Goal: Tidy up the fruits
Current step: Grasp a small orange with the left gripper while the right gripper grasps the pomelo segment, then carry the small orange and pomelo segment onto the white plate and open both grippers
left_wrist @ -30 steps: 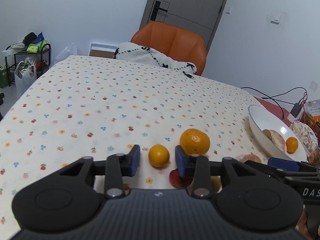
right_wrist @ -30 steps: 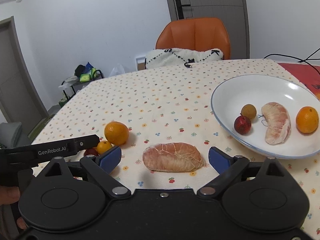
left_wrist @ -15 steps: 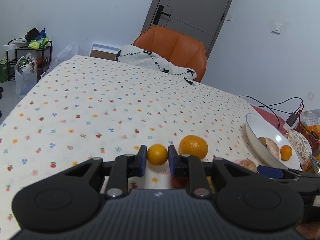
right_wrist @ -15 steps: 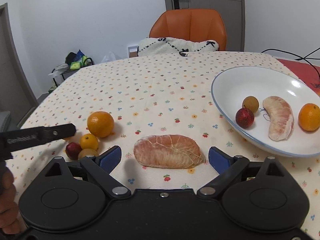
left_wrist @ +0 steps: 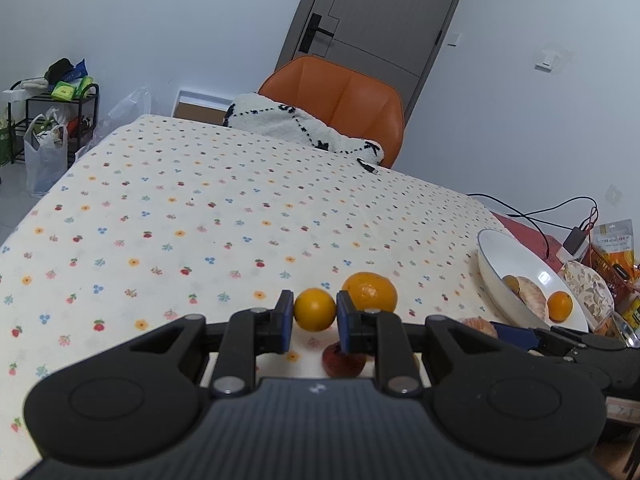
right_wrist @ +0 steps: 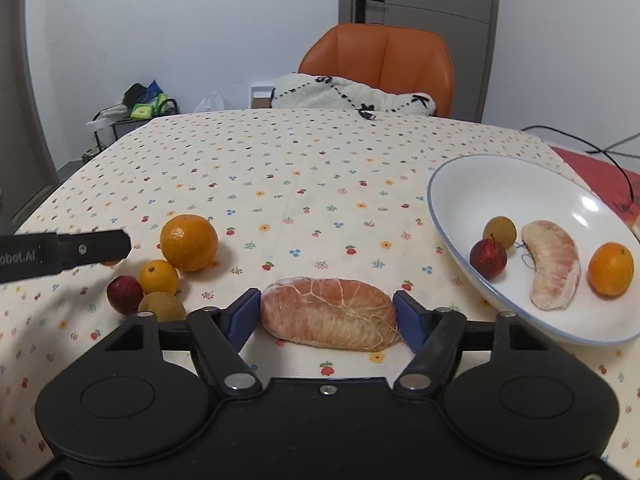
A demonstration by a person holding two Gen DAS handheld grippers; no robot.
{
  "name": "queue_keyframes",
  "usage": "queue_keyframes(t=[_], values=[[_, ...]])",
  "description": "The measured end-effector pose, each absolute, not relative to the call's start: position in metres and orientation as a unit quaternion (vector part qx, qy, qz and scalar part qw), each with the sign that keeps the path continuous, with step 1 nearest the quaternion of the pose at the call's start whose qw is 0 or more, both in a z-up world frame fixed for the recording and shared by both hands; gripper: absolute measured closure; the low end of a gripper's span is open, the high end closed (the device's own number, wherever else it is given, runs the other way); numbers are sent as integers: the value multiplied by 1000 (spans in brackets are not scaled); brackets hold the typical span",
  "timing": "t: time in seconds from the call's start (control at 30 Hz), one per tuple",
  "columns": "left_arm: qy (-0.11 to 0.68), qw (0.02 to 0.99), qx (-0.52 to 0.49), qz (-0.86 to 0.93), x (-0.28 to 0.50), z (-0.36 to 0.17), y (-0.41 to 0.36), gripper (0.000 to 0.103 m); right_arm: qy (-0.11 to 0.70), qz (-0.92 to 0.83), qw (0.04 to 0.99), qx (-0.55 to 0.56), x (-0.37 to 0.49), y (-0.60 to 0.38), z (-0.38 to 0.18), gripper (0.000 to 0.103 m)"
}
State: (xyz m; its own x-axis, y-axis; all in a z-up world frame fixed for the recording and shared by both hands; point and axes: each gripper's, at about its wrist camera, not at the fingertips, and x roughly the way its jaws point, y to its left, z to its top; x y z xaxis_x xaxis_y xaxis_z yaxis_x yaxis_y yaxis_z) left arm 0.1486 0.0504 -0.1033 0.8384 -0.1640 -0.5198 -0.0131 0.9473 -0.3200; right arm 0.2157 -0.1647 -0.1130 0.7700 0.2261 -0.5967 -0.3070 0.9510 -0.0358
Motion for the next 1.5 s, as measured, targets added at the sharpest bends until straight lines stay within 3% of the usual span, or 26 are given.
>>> queue_keyframes(t=[0.87, 1.5], values=[[253, 957, -129, -56, 141, -71, 16, 82, 228, 165, 960, -6, 182, -207, -69, 39], [255, 954, -103, -120, 161, -63, -51, 82, 199, 93, 975, 8, 180, -274, -54, 39]])
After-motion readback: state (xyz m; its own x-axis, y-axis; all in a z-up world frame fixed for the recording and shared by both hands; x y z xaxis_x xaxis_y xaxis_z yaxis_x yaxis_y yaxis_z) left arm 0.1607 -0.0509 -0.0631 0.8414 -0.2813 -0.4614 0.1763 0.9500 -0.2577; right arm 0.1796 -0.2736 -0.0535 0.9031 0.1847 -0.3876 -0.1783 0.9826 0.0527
